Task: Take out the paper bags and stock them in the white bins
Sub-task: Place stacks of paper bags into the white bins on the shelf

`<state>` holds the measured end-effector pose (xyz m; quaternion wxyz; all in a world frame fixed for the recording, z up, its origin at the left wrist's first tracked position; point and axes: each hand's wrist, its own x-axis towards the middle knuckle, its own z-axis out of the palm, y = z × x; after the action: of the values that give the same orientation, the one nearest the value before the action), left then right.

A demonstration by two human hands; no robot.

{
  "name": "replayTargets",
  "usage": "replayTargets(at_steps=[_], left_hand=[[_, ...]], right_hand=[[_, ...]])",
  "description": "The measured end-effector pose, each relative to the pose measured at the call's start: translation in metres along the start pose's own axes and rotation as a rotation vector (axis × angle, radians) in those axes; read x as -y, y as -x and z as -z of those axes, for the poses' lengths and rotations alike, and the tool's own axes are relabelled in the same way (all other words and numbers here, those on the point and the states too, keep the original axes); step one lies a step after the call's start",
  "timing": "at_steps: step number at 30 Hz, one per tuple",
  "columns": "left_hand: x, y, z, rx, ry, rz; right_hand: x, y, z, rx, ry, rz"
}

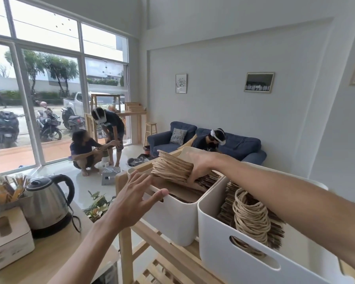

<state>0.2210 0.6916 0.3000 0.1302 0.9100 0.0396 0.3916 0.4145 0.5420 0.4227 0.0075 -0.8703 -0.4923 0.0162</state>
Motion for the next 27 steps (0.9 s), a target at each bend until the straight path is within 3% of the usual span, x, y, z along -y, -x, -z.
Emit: replayTargets(at_steps=[3, 12, 16, 20, 23, 27], left_hand=[[0.001, 0.001, 0.000, 0.036, 0.006, -0.001], [0.005, 0.002, -0.006, 0.025, -0.031, 0.024], [0.007, 0.002, -0.010, 0.026, -0.035, 0.028], [0.008, 0.001, -0.010, 0.043, -0.034, 0.044], [0.004, 0.001, -0.006, 0.061, -0.008, 0.055], [-0.005, 0.002, 0.004, 0.091, 0.020, 0.062]], right_hand=[[-0.012, 0.000, 0.007, 0.028, -0.003, -0.020], [-0.006, -0.022, -0.046, 0.393, 0.162, -0.215], [-0.006, -0.019, -0.035, 0.440, 0.215, -0.237], [-0.008, -0.006, -0.024, 0.447, 0.098, -0.175], [-0.016, 0.013, -0.010, 0.341, -0.259, -0.124], [-0.035, 0.048, 0.012, 0.016, -0.580, -0.131]])
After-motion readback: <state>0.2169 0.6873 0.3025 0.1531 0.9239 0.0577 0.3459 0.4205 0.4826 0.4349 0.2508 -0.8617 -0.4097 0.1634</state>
